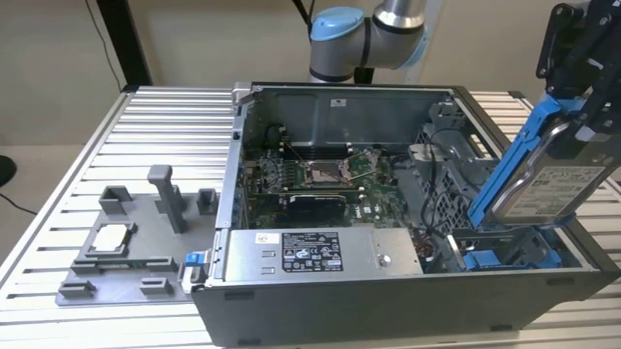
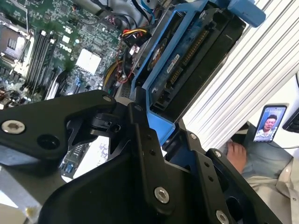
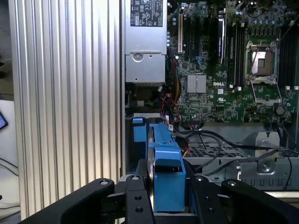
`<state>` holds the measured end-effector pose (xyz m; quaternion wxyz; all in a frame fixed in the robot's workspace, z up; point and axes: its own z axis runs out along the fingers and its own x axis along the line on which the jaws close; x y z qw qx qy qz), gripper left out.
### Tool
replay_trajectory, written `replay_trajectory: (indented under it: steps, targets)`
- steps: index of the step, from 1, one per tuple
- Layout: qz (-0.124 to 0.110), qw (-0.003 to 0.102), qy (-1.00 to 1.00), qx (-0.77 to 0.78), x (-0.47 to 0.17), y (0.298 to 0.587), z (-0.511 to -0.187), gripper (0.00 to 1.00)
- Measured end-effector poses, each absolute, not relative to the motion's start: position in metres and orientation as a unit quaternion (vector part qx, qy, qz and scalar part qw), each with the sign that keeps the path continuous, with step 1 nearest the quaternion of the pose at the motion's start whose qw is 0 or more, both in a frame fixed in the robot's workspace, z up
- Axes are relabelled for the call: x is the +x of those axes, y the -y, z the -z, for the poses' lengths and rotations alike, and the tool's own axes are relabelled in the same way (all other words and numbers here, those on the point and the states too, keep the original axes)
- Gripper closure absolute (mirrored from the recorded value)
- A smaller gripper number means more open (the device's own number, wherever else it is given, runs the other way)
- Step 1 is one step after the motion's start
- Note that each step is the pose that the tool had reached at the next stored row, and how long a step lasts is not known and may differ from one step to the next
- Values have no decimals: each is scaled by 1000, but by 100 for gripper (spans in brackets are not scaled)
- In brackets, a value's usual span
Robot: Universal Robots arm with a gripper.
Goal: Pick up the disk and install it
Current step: 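Pick up the disk, then insert the disk into the insertion slot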
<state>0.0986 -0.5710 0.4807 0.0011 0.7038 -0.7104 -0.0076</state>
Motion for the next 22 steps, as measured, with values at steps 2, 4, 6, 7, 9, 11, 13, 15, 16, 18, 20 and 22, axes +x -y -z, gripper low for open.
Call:
replay_trajectory:
  steps: [2,4,6,7,9,11,13,15,16,18,20,22]
  targets:
    - [8,1,710,704,99,572,-480,100]
    - [8,1,710,704,98,572,-480,100]
    - [8,1,710,704,98,573,-480,100]
    - [8,1,710,704,98,573,-480,100]
    - [8,1,710,704,99,573,-480,100]
    - [8,1,710,704,99,573,-480,100]
    - [8,1,710,704,99,573,-480,100]
    - [8,1,710,704,99,573,-480,100]
    - [8,1,710,704,99,573,-480,100]
    - [8,1,710,704,99,573,-480,100]
    - [8,1,710,704,98,573,-480,100]
    - [8,0,710,704,98,573,-480,100]
